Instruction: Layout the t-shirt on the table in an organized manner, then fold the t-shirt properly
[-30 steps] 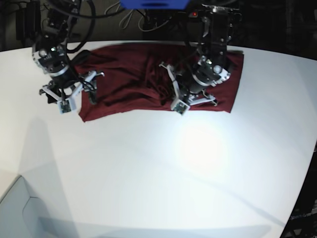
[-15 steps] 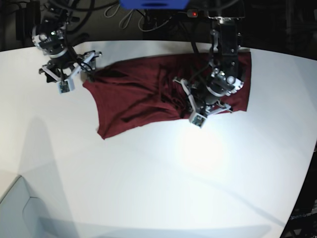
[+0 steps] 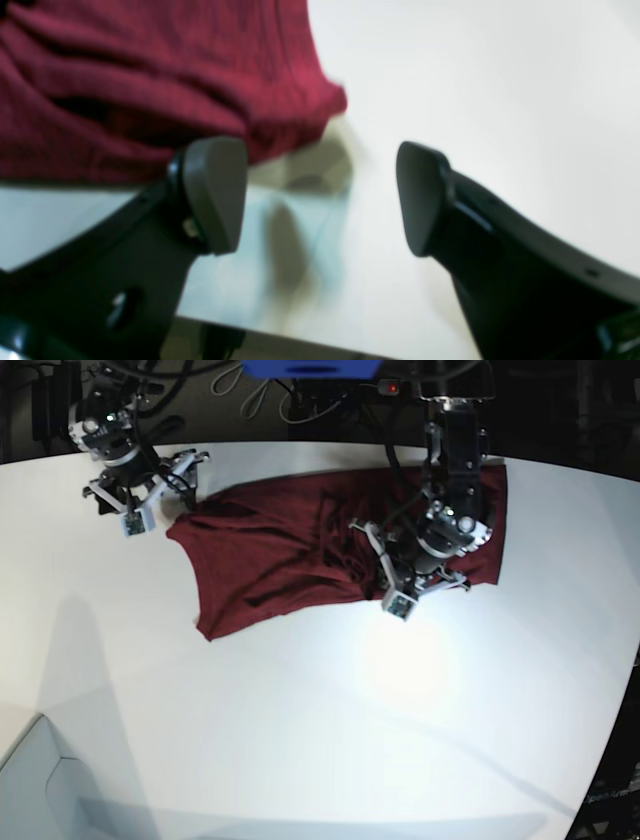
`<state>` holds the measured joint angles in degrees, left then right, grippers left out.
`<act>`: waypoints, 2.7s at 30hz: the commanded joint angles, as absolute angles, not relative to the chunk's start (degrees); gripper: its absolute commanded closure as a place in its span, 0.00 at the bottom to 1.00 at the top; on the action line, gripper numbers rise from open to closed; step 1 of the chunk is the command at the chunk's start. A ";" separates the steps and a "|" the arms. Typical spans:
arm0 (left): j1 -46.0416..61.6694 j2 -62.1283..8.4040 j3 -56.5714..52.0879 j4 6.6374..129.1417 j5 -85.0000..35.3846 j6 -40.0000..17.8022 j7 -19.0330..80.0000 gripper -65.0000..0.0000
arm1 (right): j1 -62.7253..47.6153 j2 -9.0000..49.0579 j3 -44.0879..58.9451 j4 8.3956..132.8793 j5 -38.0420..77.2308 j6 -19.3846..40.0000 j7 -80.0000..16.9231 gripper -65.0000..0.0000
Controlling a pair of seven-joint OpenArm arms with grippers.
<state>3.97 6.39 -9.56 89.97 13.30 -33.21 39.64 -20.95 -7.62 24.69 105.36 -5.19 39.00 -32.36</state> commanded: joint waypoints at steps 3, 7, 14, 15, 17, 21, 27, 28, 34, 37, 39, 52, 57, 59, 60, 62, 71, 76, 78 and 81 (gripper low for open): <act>3.12 6.55 -9.36 90.77 12.79 -33.01 38.46 1.00 | -19.47 -7.60 24.40 105.45 -4.35 39.34 -30.73 0.28; 3.12 6.55 -9.27 90.77 12.97 -33.01 38.55 1.00 | -15.87 -7.43 23.25 100.70 -4.35 39.34 -30.73 0.28; 3.30 6.46 -9.54 90.77 13.14 -33.01 38.73 1.00 | -11.47 -7.34 23.25 97.63 -4.44 39.34 -30.73 0.28; 3.30 6.46 -9.54 90.77 13.14 -33.01 38.73 1.00 | -10.68 -7.34 23.25 97.45 -4.53 39.34 -30.73 0.28; 3.30 6.46 -9.54 90.77 13.14 -33.01 38.73 1.00 | -9.63 -7.34 23.25 96.84 -4.62 39.34 -30.73 0.28; 3.38 6.46 -9.54 90.77 13.14 -33.01 38.73 1.00 | -7.34 -7.34 23.25 94.37 -4.62 39.34 -30.73 0.28; 3.38 6.46 -9.54 90.77 13.14 -33.01 38.73 1.00 | -4.70 -7.25 23.25 90.51 -4.62 39.34 -30.73 0.28; 3.38 6.46 -9.54 90.77 13.14 -33.01 38.73 1.00 | -4.35 -7.25 23.25 89.98 -4.62 39.34 -30.73 0.28; 3.38 6.46 -9.54 90.77 13.23 -33.01 38.73 1.00 | -2.15 -7.25 23.25 87.25 -4.62 39.34 -30.64 0.28; 3.38 6.46 -9.54 90.77 13.23 -33.01 38.73 1.00 | -2.07 -6.46 23.25 86.11 -4.62 39.25 -30.46 0.28; 3.38 6.46 -9.54 90.77 13.23 -33.01 38.73 1.00 | -1.80 -6.46 23.25 85.32 -4.62 39.25 -30.46 0.28; 3.12 6.73 -9.63 93.76 12.70 -33.01 38.73 1.00 | -1.89 -6.90 23.08 78.64 -4.35 39.25 -30.64 0.29; 2.95 6.81 -9.71 96.13 12.62 -33.01 38.73 1.00 | -2.15 -6.64 20.18 77.32 -4.35 39.25 -30.37 0.34; 2.95 6.81 -9.71 97.71 12.62 -33.01 38.73 1.00 | -2.33 -6.64 18.95 77.23 -4.35 39.25 -30.37 0.44; 2.95 6.64 -9.80 98.68 12.62 -33.01 38.73 1.00 | -2.33 -6.64 18.42 77.23 -4.35 39.25 -30.37 0.49; 3.03 6.46 -10.42 100.18 13.05 -33.01 38.73 1.00 | -2.42 -6.64 17.63 77.23 -4.35 39.25 -30.64 0.60; 3.30 6.46 -29.85 101.14 12.70 -33.63 38.73 1.00 | -2.51 -6.46 17.19 77.14 -4.62 39.25 -30.73 1.00; 3.74 4.26 -38.73 98.42 12.70 -33.71 38.81 1.00 | -2.33 -6.46 17.19 78.02 -4.44 39.34 -30.64 1.00; 5.41 2.51 -39.87 97.19 12.62 -33.71 38.81 1.00 | -2.42 -6.55 17.19 79.78 -4.44 39.34 -30.64 1.00; 7.52 -0.13 -40.22 96.40 12.62 -33.71 38.81 1.00 | -3.03 -6.90 17.19 83.38 -4.44 39.34 -30.73 1.00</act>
<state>7.97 0.21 -40.12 95.44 13.15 -33.71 40.07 -2.79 -6.87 17.17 82.85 -3.46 39.18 -29.41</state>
